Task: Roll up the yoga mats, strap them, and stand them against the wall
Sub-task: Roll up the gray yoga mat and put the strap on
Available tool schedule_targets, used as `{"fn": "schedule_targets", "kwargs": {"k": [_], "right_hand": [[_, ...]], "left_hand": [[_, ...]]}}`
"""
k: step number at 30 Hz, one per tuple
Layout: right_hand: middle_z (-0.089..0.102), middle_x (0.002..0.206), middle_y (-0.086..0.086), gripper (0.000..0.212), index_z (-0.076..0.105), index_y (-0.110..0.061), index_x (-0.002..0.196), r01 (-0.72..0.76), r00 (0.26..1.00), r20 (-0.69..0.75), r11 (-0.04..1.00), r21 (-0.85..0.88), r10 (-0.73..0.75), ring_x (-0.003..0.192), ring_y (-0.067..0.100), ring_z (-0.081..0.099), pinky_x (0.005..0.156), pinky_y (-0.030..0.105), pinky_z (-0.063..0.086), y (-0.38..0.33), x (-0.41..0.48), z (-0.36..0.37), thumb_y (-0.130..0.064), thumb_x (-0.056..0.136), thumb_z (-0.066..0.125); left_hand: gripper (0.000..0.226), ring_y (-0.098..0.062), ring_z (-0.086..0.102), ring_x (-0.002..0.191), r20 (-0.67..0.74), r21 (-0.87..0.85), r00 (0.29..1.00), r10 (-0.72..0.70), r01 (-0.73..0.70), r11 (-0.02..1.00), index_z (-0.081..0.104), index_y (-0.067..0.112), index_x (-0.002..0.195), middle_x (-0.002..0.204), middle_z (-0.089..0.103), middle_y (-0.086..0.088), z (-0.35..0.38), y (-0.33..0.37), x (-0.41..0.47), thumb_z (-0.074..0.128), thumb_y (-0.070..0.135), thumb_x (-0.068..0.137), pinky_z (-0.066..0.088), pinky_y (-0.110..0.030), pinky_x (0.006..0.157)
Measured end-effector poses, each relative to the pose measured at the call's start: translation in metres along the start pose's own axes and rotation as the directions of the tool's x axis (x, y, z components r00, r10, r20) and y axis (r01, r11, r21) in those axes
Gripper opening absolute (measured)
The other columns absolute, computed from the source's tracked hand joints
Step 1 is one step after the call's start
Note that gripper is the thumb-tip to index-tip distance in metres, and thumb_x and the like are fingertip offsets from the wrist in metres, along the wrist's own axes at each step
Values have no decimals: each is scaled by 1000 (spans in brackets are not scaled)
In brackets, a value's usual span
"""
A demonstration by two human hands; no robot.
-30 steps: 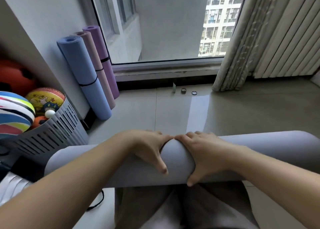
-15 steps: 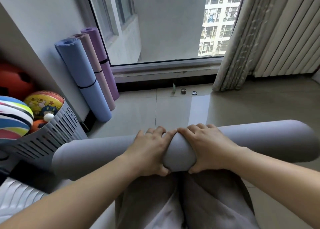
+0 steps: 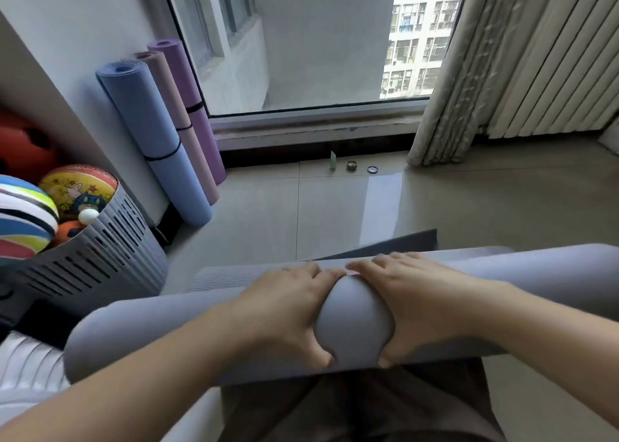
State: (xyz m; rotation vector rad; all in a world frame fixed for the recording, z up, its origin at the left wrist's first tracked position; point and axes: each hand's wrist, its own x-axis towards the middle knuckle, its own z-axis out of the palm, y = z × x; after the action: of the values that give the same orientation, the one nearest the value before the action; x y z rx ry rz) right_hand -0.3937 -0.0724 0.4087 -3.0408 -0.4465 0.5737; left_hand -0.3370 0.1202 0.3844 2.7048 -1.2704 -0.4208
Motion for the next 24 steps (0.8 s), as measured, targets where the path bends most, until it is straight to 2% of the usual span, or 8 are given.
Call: {"fn": "schedule_targets", "kwargs": {"k": [3, 6, 9, 11, 13, 14, 20, 24], "right_hand": [[26, 145, -5, 119, 2, -27, 150, 23, 992, -121, 994, -103, -35, 133, 19, 27, 113, 43, 21, -2, -6, 2, -71, 61, 67], [19, 149, -2, 129, -7, -22, 151, 6, 997, -79, 988, -154, -19, 137, 23, 19, 115, 53, 16, -6, 1, 11, -67, 60, 73], [31, 144, -2, 125, 4, -24, 150, -14, 998, -57, 994, -109, 8, 132, 22, 30, 110, 49, 26, 8, 24, 7, -65, 56, 76], [41, 137, -3, 116, 17, -26, 146, -5, 998, -64, 996, -88, -1, 124, 21, 40, 102, 45, 37, 17, 34, 0, -66, 54, 76], [48, 128, -1, 106, 26, -26, 141, 20, 998, -51, 993, -115, -26, 115, 21, 47, 94, 41, 44, 19, 41, -7, -65, 56, 75], [50, 125, 0, 102, 29, -26, 139, 31, 998, -46, 989, -143, -38, 112, 22, 49, 91, 40, 46, 18, 44, -11, -65, 56, 75], [52, 121, -2, 102, 33, -26, 136, 29, 976, -198, 960, -277, -86, 111, 21, 52, 86, 39, 48, 14, 39, -73, -70, 52, 71], [53, 120, -5, 102, 35, -28, 132, 42, 976, -191, 952, -302, -103, 108, 18, 53, 88, 40, 49, 3, 11, -94, -76, 49, 68]], "left_hand": [[97, -6, 49, 119, 259, -222, 966, 19, 40, 974, 24, 51, 139, 133, 47, 19, -15, -25, 27, 77, 58, 58, 42, -33, 103], [95, -5, 48, 123, 408, -268, 913, 15, 104, 958, 27, 48, 141, 136, 47, 21, -31, -36, 47, 80, 55, 64, 39, -34, 107], [94, -14, 38, 132, 236, -177, 971, -27, 70, 982, 17, 44, 147, 146, 38, 11, -35, -28, 41, 74, 53, 73, 33, -38, 110], [106, -21, 31, 135, 74, 52, 994, -76, 72, 996, -1, 40, 150, 150, 28, 3, -22, -19, 26, 70, 52, 72, 30, -44, 110], [119, -26, 28, 134, -2, 296, 997, -83, 80, 952, -20, 38, 145, 151, 20, -5, -1, -10, 13, 70, 52, 68, 28, -50, 109], [121, -27, 28, 134, -37, 347, 995, -89, 97, 933, -25, 39, 142, 151, 18, -6, 5, -10, 10, 70, 52, 67, 27, -50, 108], [116, -26, 36, 128, -351, 320, 936, -40, 160, 934, -23, 42, 136, 145, 26, -3, -38, -19, 7, 69, 53, 66, 33, -42, 102], [118, -24, 38, 125, -342, 373, 939, 20, 116, 921, -26, 42, 135, 142, 28, -1, -61, -3, -13, 68, 55, 65, 34, -39, 100]]}}
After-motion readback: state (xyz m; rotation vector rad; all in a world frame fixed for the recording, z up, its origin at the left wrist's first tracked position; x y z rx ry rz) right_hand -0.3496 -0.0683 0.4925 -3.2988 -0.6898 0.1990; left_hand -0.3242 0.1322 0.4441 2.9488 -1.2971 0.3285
